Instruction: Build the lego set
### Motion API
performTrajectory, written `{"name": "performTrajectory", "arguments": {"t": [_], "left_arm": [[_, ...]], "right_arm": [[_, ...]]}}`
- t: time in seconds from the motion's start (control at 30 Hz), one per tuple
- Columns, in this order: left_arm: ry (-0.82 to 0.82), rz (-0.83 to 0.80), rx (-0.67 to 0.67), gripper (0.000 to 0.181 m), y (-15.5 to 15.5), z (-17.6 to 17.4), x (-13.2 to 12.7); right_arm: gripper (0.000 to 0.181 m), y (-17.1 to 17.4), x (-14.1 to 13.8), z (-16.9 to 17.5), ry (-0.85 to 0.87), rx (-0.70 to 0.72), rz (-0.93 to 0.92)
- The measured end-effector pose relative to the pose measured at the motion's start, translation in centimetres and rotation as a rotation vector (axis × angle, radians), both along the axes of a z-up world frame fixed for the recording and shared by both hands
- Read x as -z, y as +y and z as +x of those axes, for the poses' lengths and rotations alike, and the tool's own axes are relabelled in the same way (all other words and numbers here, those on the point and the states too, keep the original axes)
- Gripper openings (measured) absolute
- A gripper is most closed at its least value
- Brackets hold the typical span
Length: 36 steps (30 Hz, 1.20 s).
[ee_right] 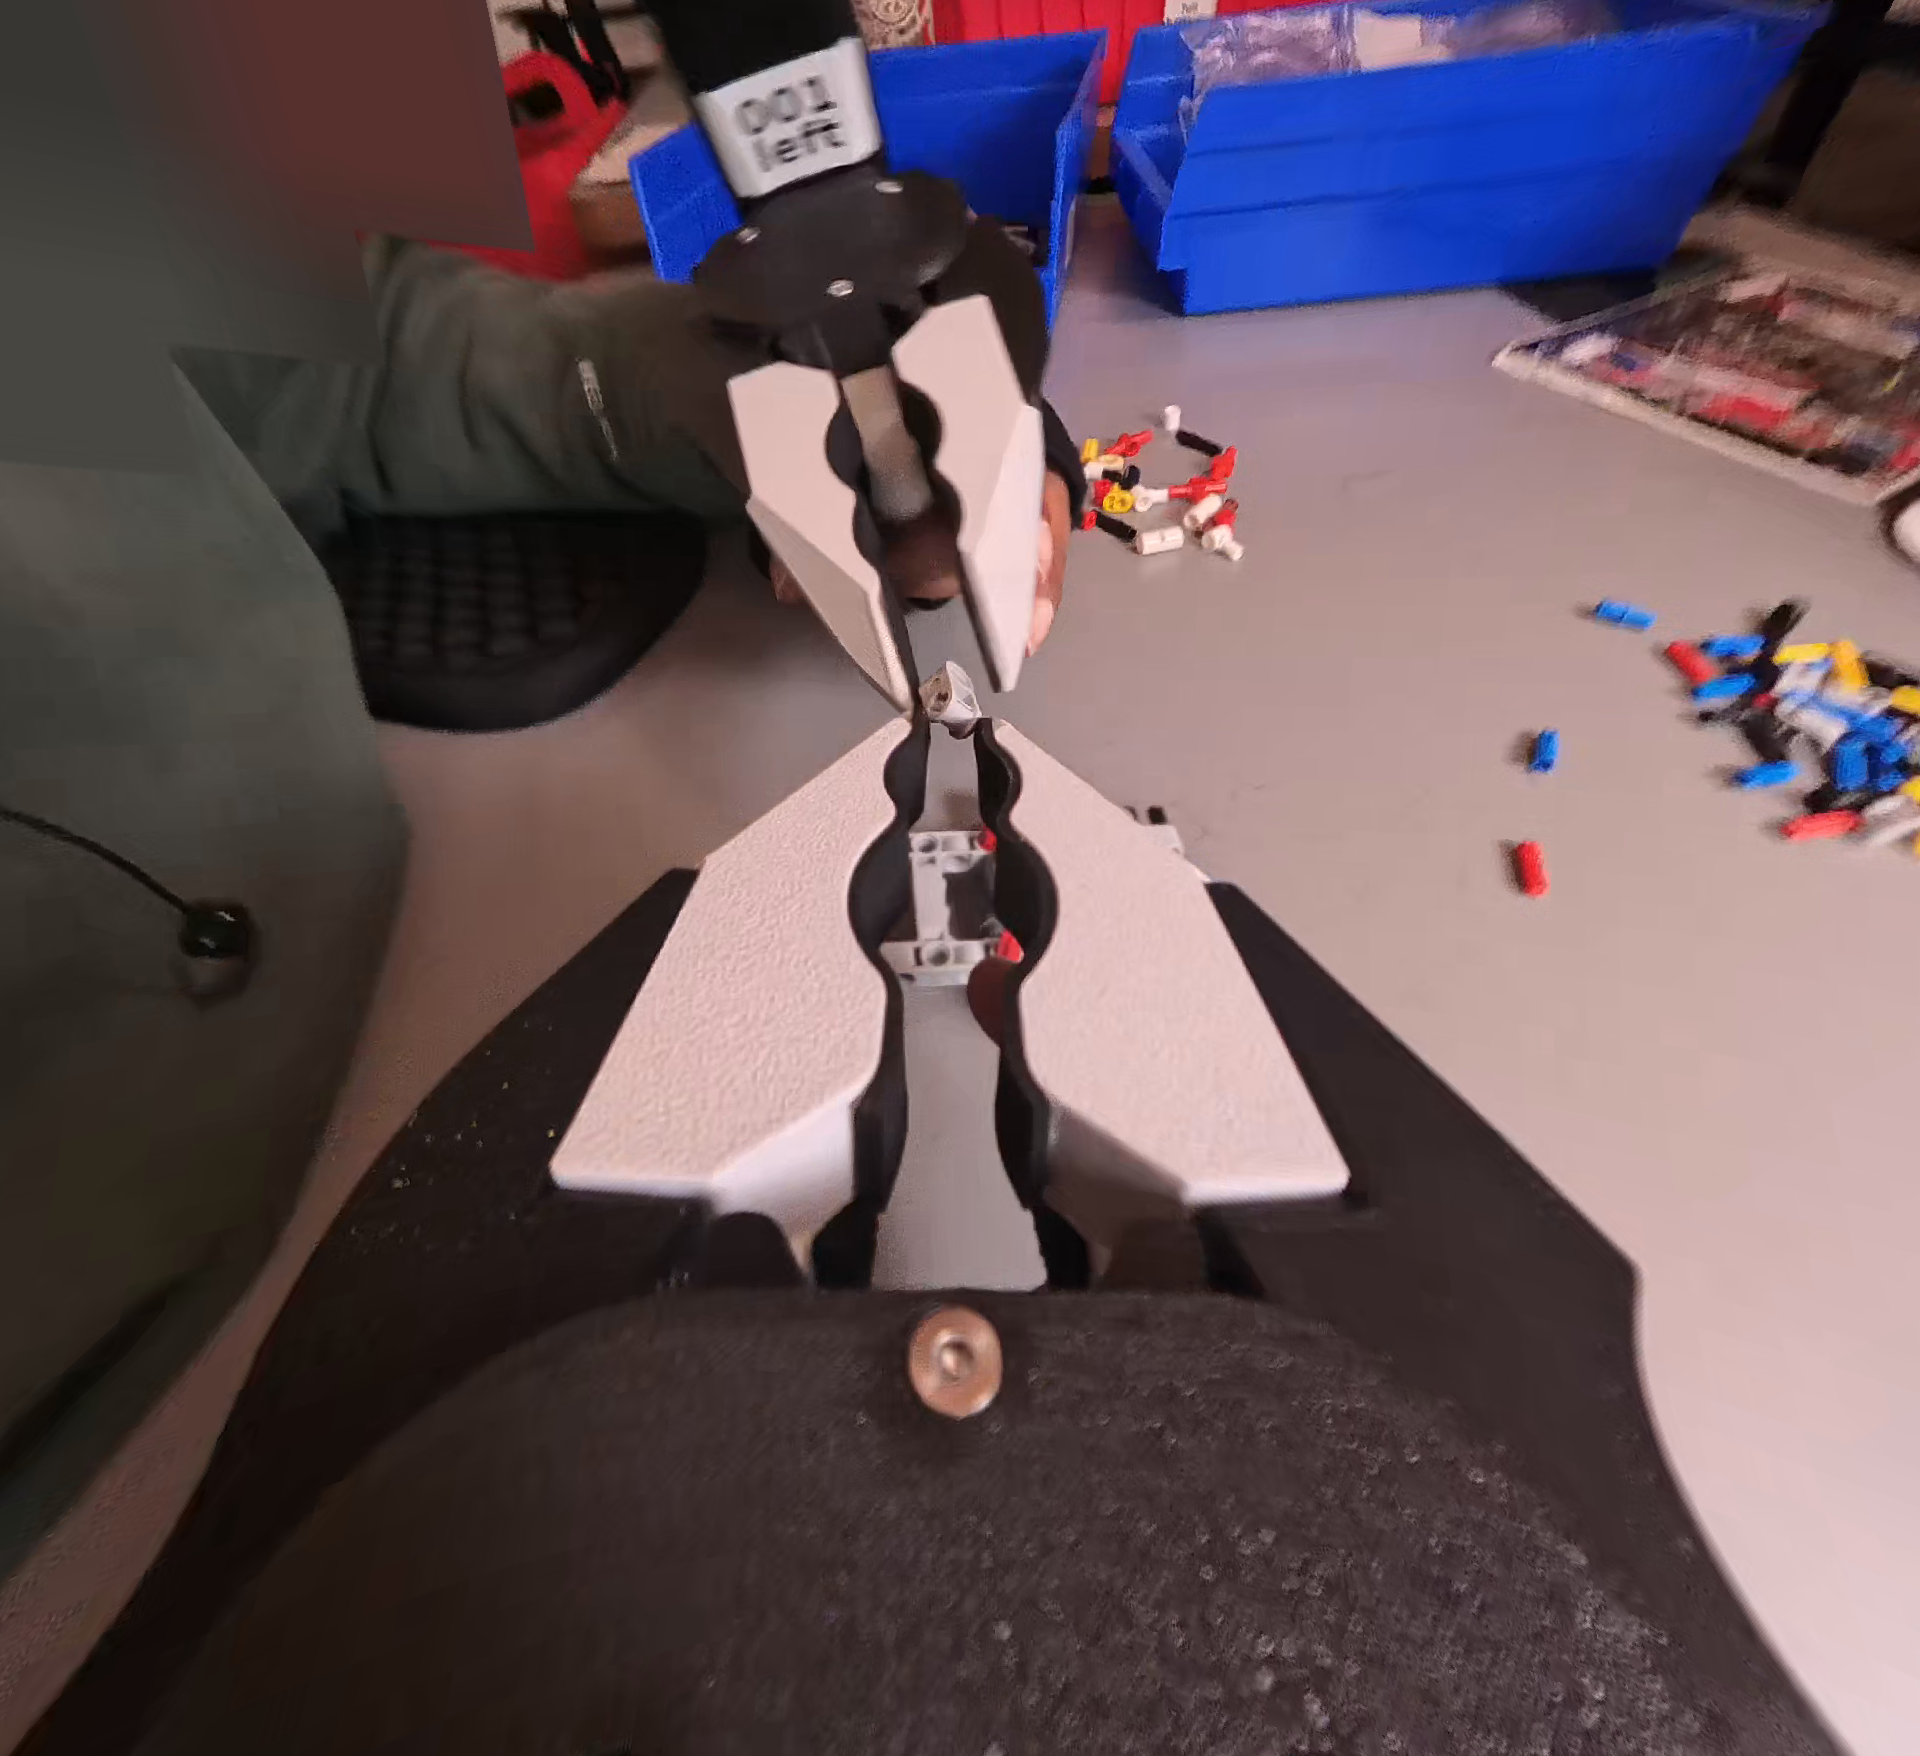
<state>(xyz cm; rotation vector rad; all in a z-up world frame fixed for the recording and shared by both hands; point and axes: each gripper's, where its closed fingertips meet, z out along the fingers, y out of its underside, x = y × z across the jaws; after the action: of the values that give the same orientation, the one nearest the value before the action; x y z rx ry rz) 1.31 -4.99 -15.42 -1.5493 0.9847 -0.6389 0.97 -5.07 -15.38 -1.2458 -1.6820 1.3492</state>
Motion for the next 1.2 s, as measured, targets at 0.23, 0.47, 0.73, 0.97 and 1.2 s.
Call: {"name": "performTrajectory", "arguments": {"t": [0.23,0.47,0.73,0.97,1.2], "left_arm": [[-0.163,-0.218,0.087,0.02,-0.7,0.3,-0.3],[-0.142,-0.226,0.059,0.005,-0.3,0.2,0.1],[-0.157,-0.246,0.076,0.005,-0.4,0.2,0.2],[-0.098,-0.144,0.075,0.004,-0.7,0.4,0.1],[-0.115,-0.095,0.009,0.004,0.3,-0.2,-0.8]], "right_arm": [[0.007,-0.4,0.4,0.1,0.122,0.013,0.388],[0.007,-0.1,0.1,-0.1,0.168,0.055,0.528],[0.008,-0.5,0.0,0.0,0.184,0.048,0.54],[0.013,-0.7,-0.1,0.1,0.148,0.014,0.345],[0.007,0.0,-1.4,-0.5,0.171,0.076,0.266]]}}
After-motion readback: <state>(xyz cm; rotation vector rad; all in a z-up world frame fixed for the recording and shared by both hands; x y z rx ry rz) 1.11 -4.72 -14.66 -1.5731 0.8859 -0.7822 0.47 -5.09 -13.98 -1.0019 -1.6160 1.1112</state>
